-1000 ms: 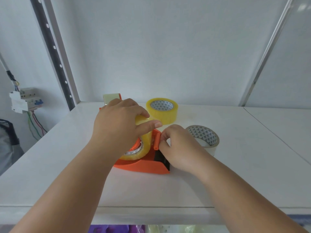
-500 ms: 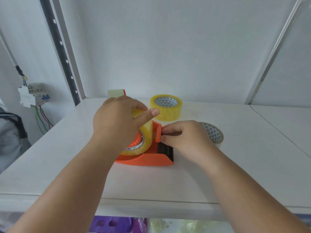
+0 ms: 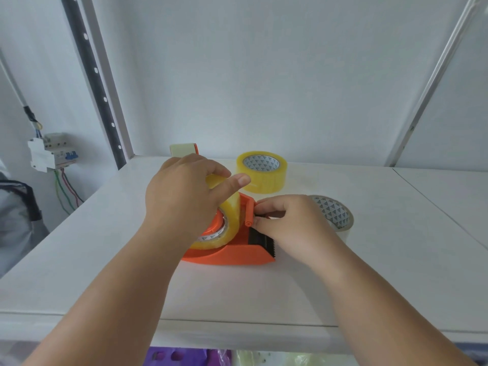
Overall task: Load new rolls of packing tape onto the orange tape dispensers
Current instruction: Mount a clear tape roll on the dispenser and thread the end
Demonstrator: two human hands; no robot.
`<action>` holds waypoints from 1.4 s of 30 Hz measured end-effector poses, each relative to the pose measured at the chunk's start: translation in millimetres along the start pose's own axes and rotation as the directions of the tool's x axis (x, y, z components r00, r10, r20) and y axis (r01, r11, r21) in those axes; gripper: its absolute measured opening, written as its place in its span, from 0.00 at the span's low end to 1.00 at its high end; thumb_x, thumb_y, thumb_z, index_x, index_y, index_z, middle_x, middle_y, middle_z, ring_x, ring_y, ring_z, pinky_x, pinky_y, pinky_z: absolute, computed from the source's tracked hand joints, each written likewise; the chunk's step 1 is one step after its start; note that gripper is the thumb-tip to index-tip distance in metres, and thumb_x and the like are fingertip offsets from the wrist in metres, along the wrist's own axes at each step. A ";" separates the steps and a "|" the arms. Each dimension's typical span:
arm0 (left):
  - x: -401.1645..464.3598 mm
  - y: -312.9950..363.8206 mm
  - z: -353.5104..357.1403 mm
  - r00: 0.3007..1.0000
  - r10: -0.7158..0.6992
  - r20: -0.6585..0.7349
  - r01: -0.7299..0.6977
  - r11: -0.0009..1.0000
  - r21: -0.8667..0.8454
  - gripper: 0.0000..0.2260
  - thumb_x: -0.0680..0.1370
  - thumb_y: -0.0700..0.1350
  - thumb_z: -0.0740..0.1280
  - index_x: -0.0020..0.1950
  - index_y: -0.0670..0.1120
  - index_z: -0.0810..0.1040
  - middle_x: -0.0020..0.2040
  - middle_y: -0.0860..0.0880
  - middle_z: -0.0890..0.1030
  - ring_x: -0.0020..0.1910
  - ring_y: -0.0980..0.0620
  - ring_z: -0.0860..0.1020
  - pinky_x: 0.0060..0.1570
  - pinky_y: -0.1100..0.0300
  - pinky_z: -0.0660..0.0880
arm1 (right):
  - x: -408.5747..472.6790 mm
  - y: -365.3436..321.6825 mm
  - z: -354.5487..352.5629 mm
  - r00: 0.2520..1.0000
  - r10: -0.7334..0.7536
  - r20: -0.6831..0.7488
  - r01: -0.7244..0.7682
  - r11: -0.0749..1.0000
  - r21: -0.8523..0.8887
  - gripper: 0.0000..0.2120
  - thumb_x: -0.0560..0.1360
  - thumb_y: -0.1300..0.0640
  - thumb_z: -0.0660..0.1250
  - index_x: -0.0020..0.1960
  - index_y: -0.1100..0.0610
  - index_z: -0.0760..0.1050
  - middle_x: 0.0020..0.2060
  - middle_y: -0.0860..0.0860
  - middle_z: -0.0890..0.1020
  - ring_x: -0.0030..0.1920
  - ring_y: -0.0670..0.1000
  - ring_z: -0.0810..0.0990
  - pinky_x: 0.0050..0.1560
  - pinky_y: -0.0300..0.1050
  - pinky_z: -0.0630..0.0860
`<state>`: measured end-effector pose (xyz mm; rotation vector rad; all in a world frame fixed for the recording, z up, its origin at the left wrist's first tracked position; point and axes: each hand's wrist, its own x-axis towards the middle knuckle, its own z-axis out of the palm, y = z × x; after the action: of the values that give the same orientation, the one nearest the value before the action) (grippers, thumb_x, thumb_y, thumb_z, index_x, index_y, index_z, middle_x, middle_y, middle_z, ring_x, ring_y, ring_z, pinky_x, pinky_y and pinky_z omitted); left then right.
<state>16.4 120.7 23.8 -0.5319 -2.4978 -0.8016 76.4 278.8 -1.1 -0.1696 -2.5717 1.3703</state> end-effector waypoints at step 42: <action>1.4 -0.1 -0.5 1.000 -0.005 -0.014 0.006 0.998 0.068 0.32 0.65 0.71 0.48 0.51 0.53 0.81 0.46 0.56 0.74 0.57 0.52 0.69 0.44 0.62 0.58 | 2.7 1.7 6.3 1.000 -0.005 0.011 0.004 0.994 0.108 0.07 0.68 0.54 0.75 0.45 0.47 0.84 0.49 0.39 0.82 0.52 0.41 0.79 0.52 0.37 0.73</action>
<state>15.4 120.6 24.8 -0.4939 -2.5048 -0.7176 72.2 275.2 -5.5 -0.1381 -2.4975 1.5084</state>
